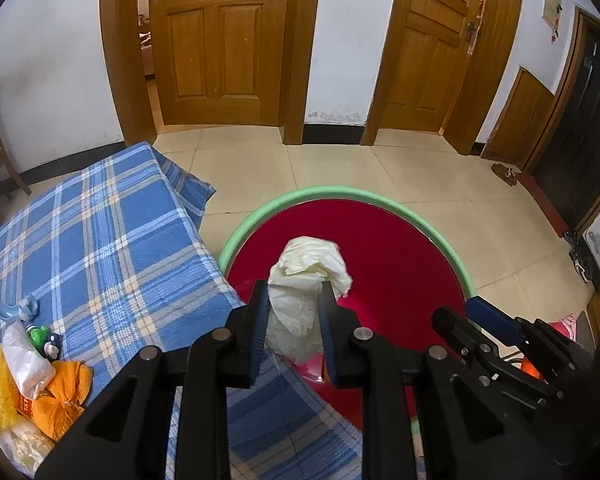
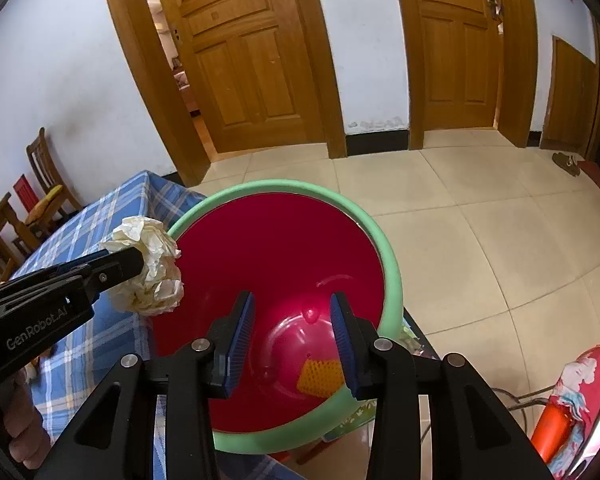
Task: Collect trash
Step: 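Open both grippers to drop tissue and foam net into bucket, then move both grippers back toward the trash pile on the table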
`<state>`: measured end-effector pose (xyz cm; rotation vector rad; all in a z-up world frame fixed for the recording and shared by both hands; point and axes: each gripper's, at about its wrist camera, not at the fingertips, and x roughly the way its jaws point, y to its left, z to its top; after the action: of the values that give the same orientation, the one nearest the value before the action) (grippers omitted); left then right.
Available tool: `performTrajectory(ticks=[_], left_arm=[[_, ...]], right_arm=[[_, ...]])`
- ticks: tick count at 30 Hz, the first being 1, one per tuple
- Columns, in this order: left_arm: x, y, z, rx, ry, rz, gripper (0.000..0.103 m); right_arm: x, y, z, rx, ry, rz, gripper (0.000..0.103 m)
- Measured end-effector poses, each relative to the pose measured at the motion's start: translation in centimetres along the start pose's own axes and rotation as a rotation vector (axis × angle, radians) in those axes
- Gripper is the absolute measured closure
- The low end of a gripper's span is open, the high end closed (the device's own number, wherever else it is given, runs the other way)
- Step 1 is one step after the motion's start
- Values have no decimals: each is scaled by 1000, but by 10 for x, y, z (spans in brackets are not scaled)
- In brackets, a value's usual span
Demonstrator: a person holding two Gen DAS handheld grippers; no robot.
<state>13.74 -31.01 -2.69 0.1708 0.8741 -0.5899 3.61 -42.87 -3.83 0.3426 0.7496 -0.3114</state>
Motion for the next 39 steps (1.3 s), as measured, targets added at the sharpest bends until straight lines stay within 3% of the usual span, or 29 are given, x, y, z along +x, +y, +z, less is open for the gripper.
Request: performTrajectory(ticks=[1,3,5,22,26,39], left_arm=[[0,0,0,-2,1,4,78],[0,2,1,-7,3,6,61],[-2,4,1,-10,-6,16,55],[-52,30,-10,-66,-55,51,52],[-72,41,-19,-86,-81,89,42],[-131,87,-47,-165,-134,206,39]], right_arm=[[0,-1,0,2,1,-1,62],[1,-1,1,5,3,-3,61],[-1,-2,0,8,4,-2,59],[-38,16,-2,-7,-56,25,48],[-48,25,-4,-17,-69,39,44],[-79,67,-12,-65,-104,116,38]])
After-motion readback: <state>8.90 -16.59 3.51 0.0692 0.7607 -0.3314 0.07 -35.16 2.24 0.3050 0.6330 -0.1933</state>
